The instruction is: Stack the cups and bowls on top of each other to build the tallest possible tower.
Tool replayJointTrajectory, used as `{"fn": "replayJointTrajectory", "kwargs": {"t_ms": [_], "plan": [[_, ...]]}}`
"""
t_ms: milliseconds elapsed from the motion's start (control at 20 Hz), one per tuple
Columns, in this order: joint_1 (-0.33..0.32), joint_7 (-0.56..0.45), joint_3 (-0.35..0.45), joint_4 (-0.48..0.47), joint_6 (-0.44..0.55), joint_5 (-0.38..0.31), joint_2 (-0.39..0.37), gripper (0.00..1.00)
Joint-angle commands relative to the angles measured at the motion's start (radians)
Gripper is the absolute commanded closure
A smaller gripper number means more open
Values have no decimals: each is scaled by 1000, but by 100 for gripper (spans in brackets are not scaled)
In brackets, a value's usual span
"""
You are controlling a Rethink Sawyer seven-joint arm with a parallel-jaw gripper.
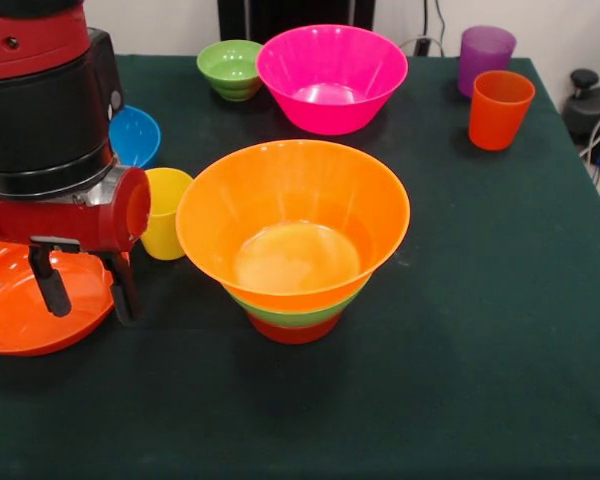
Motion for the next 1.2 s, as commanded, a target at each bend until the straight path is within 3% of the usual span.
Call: {"fn": "replayJointTrajectory", "kwargs": {"t_ms": [50,750,1200], "plan": [[-20,-239,-11,156,-83,-58,40,0],[-98,-293,16,192,-219,-90,129,0],[-95,-301,27,160,-232,-97,165,0]]}}
